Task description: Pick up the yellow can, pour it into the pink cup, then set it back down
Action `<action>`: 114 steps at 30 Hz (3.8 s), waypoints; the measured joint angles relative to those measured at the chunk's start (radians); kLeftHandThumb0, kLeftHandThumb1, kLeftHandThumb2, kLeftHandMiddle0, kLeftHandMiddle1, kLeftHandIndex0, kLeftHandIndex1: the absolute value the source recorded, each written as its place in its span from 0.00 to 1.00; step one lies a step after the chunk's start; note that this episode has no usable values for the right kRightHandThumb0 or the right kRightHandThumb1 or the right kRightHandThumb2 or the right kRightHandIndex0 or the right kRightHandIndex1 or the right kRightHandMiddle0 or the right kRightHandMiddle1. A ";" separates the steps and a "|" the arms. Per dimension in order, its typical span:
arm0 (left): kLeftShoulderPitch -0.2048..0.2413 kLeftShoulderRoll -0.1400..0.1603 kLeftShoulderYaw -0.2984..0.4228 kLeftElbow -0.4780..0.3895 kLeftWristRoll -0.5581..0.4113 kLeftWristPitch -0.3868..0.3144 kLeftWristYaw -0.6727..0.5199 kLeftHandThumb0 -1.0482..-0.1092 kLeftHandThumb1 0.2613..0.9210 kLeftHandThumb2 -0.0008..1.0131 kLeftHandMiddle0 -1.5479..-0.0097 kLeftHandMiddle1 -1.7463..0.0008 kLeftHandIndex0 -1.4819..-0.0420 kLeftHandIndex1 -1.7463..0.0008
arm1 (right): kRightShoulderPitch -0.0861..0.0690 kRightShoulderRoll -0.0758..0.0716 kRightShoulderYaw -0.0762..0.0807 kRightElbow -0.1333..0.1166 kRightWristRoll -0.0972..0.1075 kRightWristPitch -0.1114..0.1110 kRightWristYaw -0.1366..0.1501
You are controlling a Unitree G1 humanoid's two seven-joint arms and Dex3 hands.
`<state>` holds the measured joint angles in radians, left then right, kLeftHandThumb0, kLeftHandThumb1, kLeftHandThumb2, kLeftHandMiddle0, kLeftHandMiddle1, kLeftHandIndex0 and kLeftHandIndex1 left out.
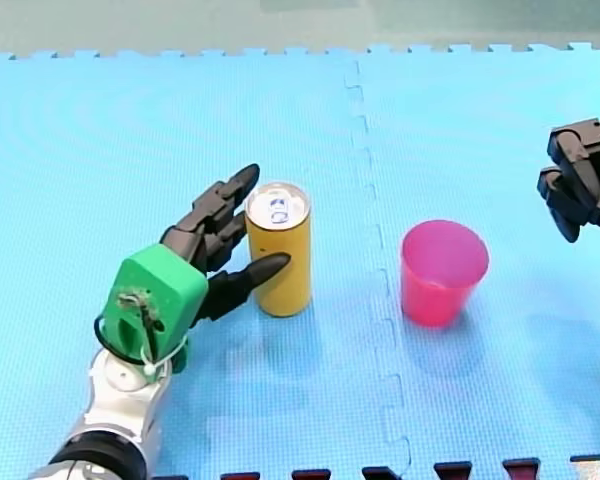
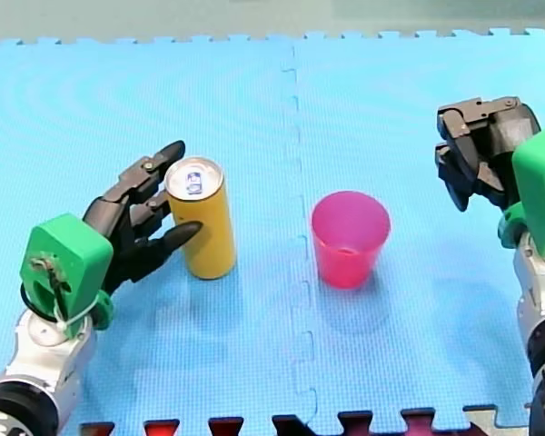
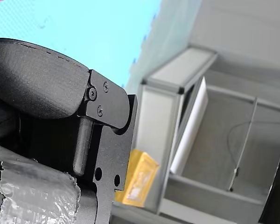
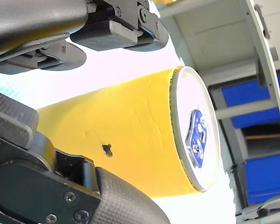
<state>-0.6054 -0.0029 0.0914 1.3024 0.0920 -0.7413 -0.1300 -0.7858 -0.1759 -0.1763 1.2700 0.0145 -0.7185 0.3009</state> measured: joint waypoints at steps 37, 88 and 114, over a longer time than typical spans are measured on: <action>-0.043 0.017 -0.051 0.006 0.057 0.103 0.076 0.09 0.65 0.00 0.85 1.00 0.88 1.00 | 0.001 -0.004 -0.003 -0.002 0.000 0.003 0.012; -0.041 -0.016 -0.084 0.002 0.068 0.113 0.025 0.06 0.66 0.00 0.85 1.00 0.89 1.00 | 0.001 0.004 0.004 -0.002 -0.015 0.010 -0.005; -0.045 0.005 -0.060 0.002 0.053 0.116 0.049 0.13 0.66 0.00 0.81 0.99 0.86 1.00 | 0.001 -0.001 0.004 -0.004 -0.008 0.014 -0.001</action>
<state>-0.6503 0.0020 0.0319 1.3044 0.1450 -0.6257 -0.0805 -0.7846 -0.1770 -0.1725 1.2663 0.0064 -0.7040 0.2996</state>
